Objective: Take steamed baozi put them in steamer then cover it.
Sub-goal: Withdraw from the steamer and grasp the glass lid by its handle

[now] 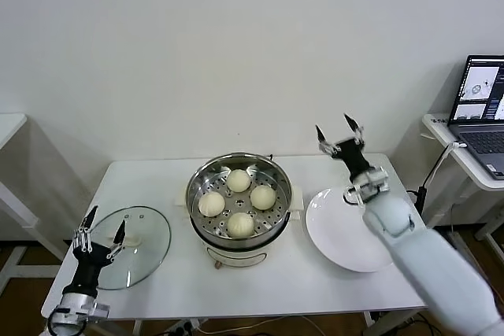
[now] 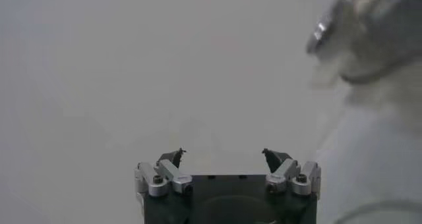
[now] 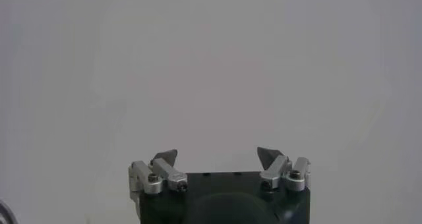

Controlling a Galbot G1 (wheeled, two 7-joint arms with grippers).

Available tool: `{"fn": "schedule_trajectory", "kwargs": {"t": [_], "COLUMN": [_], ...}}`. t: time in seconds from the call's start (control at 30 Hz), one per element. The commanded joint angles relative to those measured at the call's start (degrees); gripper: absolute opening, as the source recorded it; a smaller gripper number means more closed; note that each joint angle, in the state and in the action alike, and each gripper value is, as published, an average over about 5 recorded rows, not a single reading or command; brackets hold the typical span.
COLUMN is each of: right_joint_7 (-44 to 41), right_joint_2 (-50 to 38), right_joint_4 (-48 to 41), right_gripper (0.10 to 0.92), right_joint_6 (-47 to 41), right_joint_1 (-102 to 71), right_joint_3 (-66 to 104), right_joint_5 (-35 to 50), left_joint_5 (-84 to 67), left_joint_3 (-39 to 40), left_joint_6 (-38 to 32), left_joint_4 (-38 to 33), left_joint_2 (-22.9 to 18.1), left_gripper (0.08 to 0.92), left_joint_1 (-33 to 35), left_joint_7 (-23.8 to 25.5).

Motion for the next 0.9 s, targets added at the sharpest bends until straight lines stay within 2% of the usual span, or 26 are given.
{"fn": "schedule_trajectory", "kwargs": {"t": [0.03,0.43,0.9], "right_joint_7": [1.4,0.6,0.2], "right_joint_2": [11.7,15.7,16.6], "right_joint_4": [0.2,-0.6,-2.1], "right_gripper": [0.823,0.823,0.823], "right_joint_6": [4.7,5.2,5.5], "right_joint_1": [-20.1,-20.9,-21.4], "right_joint_3": [17.7,17.5,17.5], "right_joint_5": [-4.5,-7.5,-8.8], "left_joint_5": [25.5,31.9,32.0], "left_joint_3": [-0.9,-1.0,0.1], "left_joint_6": [-3.2,-2.6,-1.4], "left_joint_4": [15.0,18.6,21.9], "left_joint_2": [1.1,0.1,0.6], "left_gripper": [0.823,0.823,0.823], "left_joint_1": [-1.2,-4.1,-9.8], "left_joint_7": [-8.4,-12.4,-12.6]}}
